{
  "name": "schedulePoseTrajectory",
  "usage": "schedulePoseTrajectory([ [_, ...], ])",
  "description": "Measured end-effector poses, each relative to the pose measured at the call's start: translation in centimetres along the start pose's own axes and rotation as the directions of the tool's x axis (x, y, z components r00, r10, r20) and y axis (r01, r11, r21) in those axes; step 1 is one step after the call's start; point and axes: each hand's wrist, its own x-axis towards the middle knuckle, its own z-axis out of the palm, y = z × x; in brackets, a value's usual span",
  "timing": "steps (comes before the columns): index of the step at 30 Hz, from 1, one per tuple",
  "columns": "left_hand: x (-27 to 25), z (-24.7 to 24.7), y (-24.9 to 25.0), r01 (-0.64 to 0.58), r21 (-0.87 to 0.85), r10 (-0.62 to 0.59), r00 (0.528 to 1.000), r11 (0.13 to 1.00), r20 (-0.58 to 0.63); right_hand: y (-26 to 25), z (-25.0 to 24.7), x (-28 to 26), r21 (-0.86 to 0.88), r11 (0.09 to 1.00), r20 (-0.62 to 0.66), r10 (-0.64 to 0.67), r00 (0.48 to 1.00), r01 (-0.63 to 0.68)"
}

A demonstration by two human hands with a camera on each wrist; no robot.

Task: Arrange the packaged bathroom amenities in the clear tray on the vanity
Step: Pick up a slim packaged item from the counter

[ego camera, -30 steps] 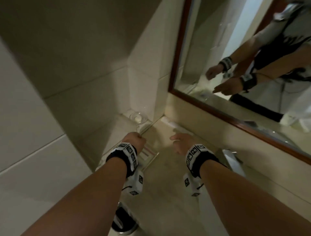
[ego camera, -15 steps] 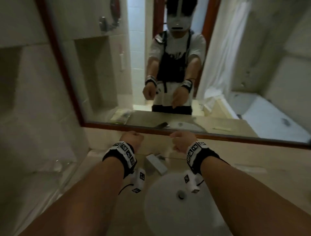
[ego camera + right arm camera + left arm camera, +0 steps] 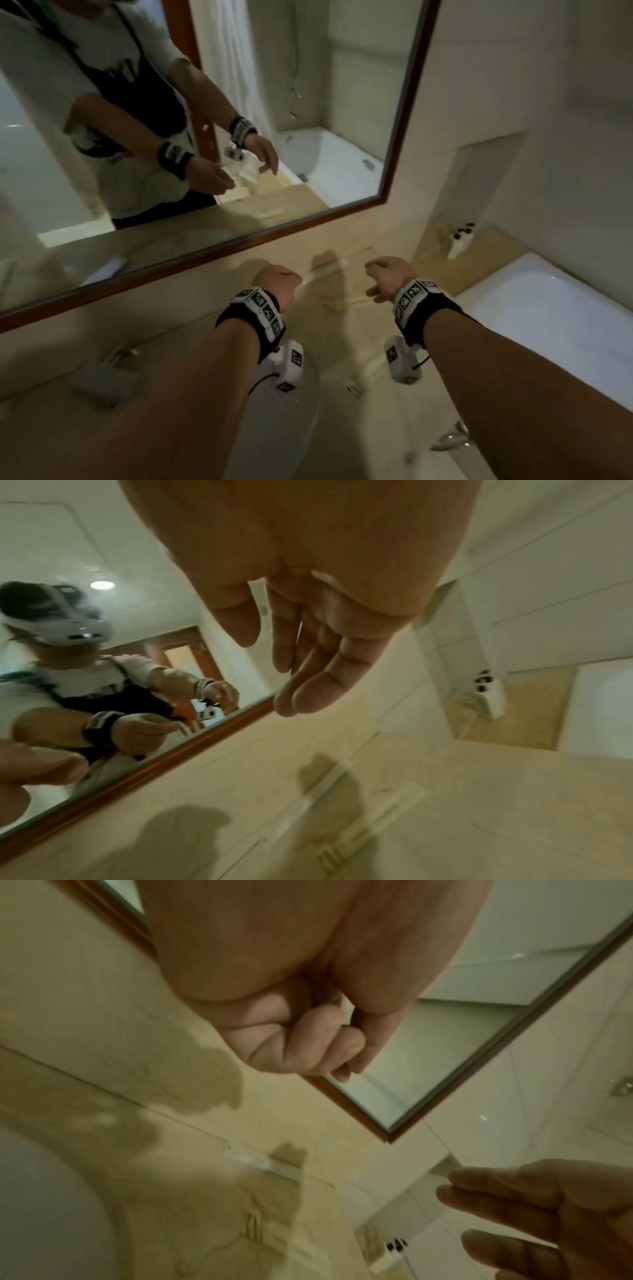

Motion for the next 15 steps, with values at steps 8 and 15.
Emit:
schedulePoseTrajectory([
  [8,2.8,11.8,0.3,0.062,0.086,-0.075,0.985,0.994,0.155,10.3,-6.2,3.4,0.217,0.951,-0.067,0.239,0.969,-0.22],
  [15,3.9,17.2,-4.0,0.476,0.109,-0.485,0.825,0.873,0.29,16.9,-4.8,5.6,0.263,0.872,-0.005,0.429,0.903,-0.413],
])
